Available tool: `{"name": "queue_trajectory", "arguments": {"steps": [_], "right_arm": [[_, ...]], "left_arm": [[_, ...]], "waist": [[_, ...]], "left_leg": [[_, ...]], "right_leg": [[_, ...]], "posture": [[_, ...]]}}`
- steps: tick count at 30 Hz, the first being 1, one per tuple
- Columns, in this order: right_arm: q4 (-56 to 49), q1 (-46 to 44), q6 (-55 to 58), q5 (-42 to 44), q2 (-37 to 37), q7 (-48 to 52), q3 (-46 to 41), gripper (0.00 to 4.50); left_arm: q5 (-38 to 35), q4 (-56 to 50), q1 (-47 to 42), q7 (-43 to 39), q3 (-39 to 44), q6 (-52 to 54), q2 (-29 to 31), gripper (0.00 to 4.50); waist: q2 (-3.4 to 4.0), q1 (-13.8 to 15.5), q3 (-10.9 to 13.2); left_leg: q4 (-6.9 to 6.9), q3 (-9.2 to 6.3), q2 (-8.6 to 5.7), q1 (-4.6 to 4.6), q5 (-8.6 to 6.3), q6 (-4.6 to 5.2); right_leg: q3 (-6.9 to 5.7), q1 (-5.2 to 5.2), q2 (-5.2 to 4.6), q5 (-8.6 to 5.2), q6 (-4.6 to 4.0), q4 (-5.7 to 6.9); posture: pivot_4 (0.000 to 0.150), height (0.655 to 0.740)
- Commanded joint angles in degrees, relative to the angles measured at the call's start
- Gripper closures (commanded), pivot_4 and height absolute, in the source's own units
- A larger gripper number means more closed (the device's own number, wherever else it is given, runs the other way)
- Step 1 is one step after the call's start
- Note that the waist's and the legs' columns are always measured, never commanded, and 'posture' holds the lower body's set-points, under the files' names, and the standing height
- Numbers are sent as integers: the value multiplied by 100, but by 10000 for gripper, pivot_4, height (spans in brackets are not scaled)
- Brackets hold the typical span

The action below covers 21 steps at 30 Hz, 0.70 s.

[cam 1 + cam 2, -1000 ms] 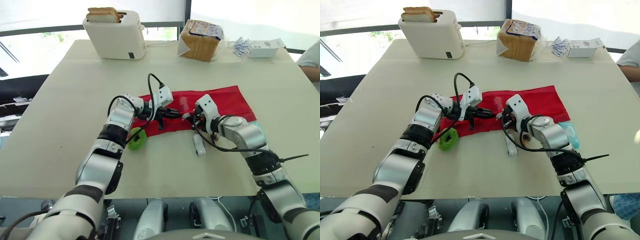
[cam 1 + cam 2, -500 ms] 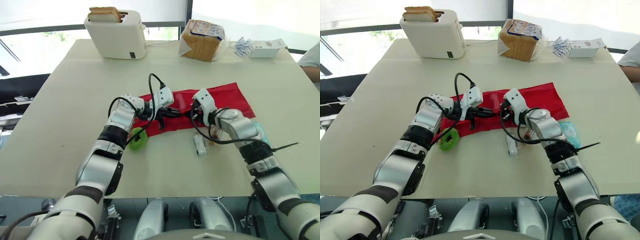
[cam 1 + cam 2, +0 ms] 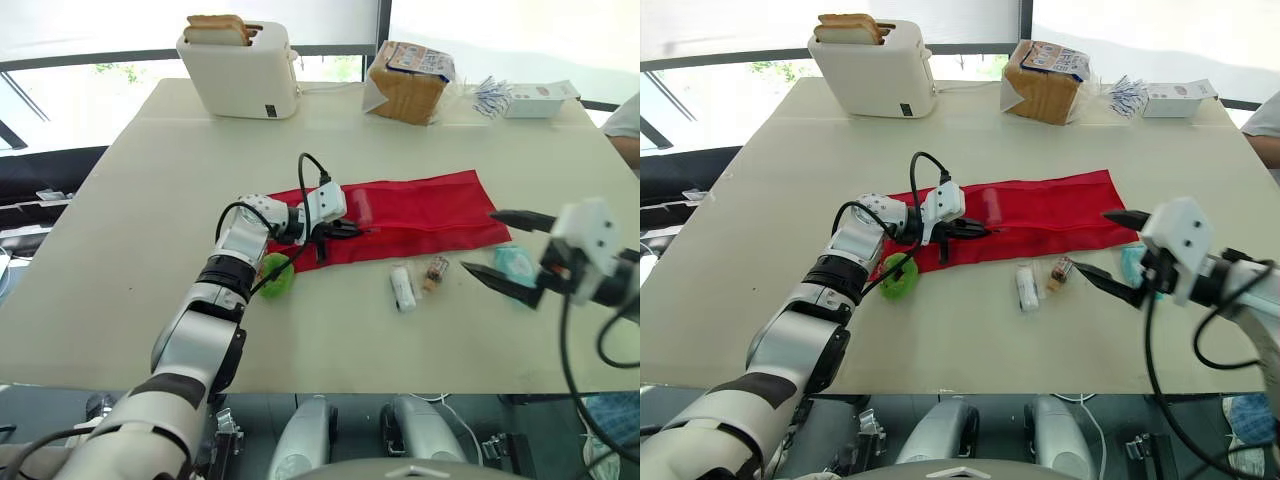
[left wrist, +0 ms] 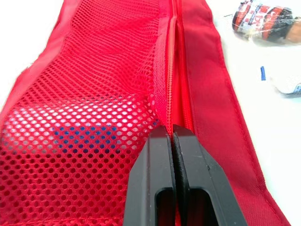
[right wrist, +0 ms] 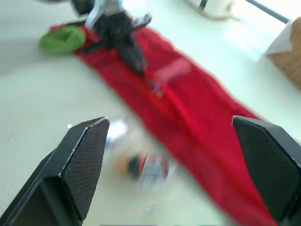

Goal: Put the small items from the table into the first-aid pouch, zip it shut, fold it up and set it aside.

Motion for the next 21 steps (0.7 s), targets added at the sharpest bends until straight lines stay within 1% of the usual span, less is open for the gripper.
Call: {"name": "queue_trajectory", "arguments": {"steps": [1,3,5,9,13,15,18,20,21], "right_arm": [[-304,658,-68,476,36,379,-1463,521],[-498,1200,-92,628,179,516,-2087,521],[-656,1614,-101,792,327,526,-2489,521],[-1079,2474,-111,1133,728,472,-3085,521],[-1358,2936,-53,1474,967,75,-3294,521],[-1576,2949,65,1655,1028,-397,-3060,521],[-1954,2901,204,1976,910,-1387,-2265,521],[-1995,2450,608,2376,844,-2846,-940,521],[-1995,2240,765,2493,853,-3336,-443,521]], "left_arm": [[-43,29,-46,-61,24,-209,-20,45000],[-16,143,-94,-51,23,-307,-29,45000],[-20,230,-136,-37,43,-341,-48,45000],[13,409,-226,15,52,-435,-64,45000],[43,525,-267,68,49,-520,-96,45000],[60,551,-272,84,34,-556,-126,45000],[80,573,-281,77,42,-583,-147,45000],[92,573,-272,88,47,-582,-161,45000],[93,557,-261,90,46,-576,-169,45000]], "waist": [[0,5,0],[2,28,-1],[2,22,-1],[1,32,0],[1,31,2],[0,29,2],[1,24,1],[1,24,2],[-23,-5,-7]], "left_leg": [[1,2,0,1,0,1],[0,4,0,5,1,4],[-2,2,1,12,0,5],[-4,3,1,31,-2,9],[-18,3,2,99,-11,24],[-17,3,2,99,-11,24],[-17,0,3,98,-11,23],[-17,0,2,96,-10,23],[-17,0,2,96,-10,22]], "right_leg": [[3,2,0,1,1,2],[6,4,0,1,3,2],[3,11,3,1,3,0],[5,31,2,1,4,-5],[6,102,3,-2,7,-26],[6,102,2,-2,8,-27],[4,101,2,-3,8,-25],[4,101,2,-3,8,-26],[4,101,2,-4,8,-27]], "posture": [[1500,7400],[1500,7400],[1500,7400],[1500,7400],[1500,7400],[1500,7400],[1500,7400],[1500,7400],[1500,7400]]}}
